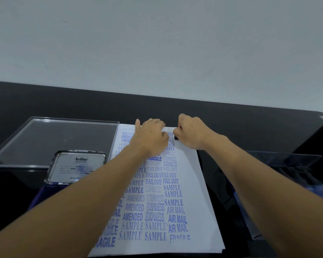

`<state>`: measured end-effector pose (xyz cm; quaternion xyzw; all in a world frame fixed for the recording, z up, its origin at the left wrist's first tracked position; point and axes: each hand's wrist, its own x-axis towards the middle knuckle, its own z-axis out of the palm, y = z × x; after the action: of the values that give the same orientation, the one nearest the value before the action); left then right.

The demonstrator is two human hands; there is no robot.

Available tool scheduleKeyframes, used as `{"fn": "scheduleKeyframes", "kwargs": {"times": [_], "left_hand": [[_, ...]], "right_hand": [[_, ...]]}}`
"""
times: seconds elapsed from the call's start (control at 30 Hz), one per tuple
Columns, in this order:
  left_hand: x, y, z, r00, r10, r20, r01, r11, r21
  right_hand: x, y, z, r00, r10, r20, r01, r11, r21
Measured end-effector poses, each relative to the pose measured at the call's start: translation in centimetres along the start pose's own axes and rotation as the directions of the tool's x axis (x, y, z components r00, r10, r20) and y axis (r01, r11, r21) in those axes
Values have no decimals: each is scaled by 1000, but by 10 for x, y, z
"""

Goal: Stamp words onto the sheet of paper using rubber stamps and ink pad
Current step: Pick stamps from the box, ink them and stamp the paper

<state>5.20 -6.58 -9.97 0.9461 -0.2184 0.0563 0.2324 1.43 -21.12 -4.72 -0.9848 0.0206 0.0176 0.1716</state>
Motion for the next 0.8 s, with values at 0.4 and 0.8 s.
{"fn": "scheduleKeyframes", "kwargs": {"times": [0.4, 0.8], "left_hand": [[1, -2, 1, 1000, 15, -4, -15, 1000, -15], [0, -1, -1, 1000, 5, 8, -5, 1000, -1]], "right_hand": [[-1, -2, -1, 1000, 10, 0, -10, 1000, 0], [-2, -2, -1, 1000, 2, 4, -2, 1000, 0]]}}
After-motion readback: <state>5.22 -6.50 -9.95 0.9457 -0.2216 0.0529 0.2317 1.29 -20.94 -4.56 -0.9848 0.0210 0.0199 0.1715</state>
